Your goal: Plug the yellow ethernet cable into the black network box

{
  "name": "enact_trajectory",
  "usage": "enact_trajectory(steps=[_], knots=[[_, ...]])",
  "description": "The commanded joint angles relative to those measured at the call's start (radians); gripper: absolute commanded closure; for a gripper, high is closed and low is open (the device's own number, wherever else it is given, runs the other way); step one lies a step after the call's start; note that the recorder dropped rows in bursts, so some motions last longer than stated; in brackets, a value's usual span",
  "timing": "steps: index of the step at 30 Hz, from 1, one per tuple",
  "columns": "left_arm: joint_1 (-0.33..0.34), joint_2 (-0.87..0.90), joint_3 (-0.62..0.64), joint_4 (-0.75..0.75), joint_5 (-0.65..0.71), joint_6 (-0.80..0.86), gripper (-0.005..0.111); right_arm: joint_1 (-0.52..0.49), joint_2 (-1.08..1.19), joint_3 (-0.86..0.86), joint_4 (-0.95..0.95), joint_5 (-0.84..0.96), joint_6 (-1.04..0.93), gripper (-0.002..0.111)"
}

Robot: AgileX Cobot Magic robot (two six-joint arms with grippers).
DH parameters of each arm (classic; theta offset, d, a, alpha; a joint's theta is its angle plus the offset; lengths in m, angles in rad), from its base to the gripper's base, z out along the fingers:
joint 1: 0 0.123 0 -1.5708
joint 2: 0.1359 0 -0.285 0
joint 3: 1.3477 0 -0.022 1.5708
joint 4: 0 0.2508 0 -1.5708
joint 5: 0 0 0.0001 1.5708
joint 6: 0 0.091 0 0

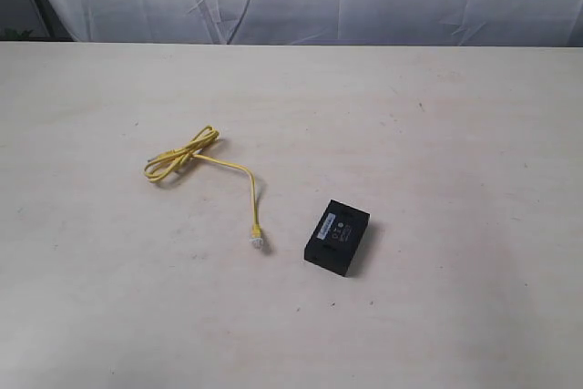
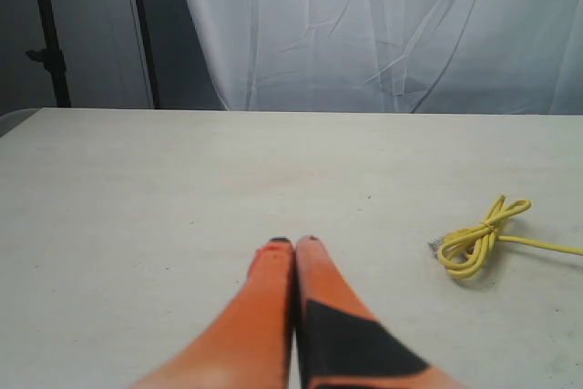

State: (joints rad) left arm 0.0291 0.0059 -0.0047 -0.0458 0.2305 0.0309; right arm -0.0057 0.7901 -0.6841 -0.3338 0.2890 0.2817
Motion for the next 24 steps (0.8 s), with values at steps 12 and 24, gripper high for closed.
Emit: enact_trajectory(steps=[12, 24], knots=[[0.000, -0.006, 0.005, 0.003, 0.001, -0.003, 0.107, -0.002, 0.410, -0.280, 0.736, 0.530, -0.831, 0.109], [0.000, -0.006, 0.005, 0.003, 0.001, -0.003, 0.107, 0.280, 0.744, -0.500, 0.646, 0.676, -0.857, 0.109]])
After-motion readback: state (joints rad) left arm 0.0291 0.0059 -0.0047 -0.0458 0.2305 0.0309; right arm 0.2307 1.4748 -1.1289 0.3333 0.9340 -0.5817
